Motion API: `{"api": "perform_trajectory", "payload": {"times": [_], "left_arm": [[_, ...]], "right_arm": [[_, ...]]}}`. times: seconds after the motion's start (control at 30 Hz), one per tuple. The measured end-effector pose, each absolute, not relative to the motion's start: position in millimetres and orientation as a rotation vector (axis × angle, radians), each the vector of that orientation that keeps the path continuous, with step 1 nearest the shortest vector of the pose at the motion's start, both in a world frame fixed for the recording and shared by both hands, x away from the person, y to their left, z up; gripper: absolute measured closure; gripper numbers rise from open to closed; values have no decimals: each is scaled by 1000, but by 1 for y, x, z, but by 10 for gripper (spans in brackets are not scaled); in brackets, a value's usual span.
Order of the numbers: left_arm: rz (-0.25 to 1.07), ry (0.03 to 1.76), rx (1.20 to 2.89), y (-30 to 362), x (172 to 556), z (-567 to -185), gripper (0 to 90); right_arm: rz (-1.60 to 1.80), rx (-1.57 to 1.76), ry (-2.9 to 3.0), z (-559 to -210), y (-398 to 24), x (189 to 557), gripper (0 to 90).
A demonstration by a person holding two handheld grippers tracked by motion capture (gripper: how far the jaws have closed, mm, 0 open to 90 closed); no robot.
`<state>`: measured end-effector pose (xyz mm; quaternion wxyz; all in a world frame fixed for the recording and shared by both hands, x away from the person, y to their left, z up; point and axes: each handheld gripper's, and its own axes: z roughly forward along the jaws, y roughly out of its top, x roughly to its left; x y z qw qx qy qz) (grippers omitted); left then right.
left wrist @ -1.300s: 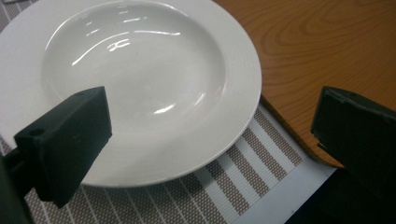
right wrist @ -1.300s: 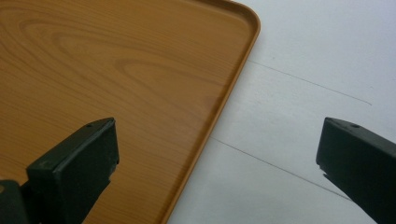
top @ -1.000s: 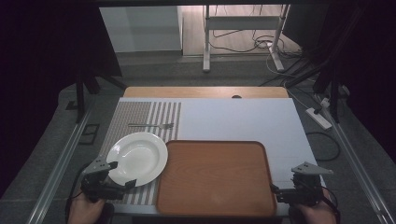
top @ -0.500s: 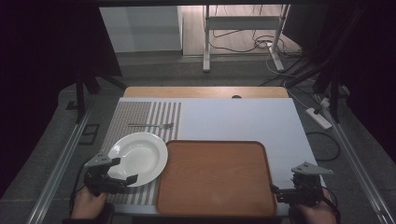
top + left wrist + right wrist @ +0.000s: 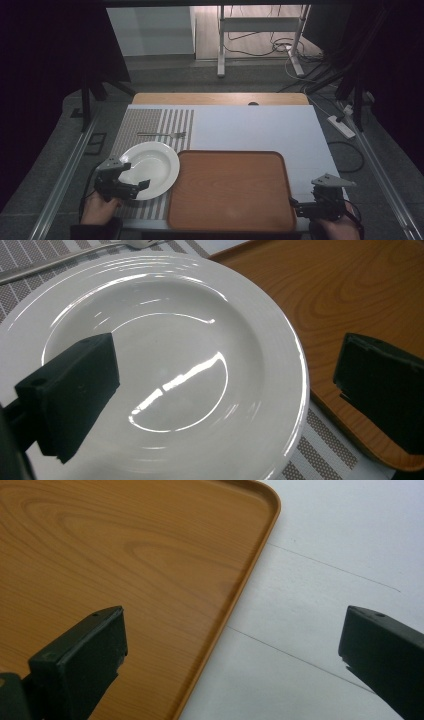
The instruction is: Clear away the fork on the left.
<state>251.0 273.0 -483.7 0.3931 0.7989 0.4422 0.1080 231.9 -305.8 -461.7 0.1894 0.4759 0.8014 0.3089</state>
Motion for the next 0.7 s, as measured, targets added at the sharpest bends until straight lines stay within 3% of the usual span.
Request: {"api": "perform_trajectory", "payload": {"times": [0.7], "left_arm": [[279,1158,2013,274,302,-478,0]], "right_arm": [[860,1339,2254,-462,-306,232,0]]}}
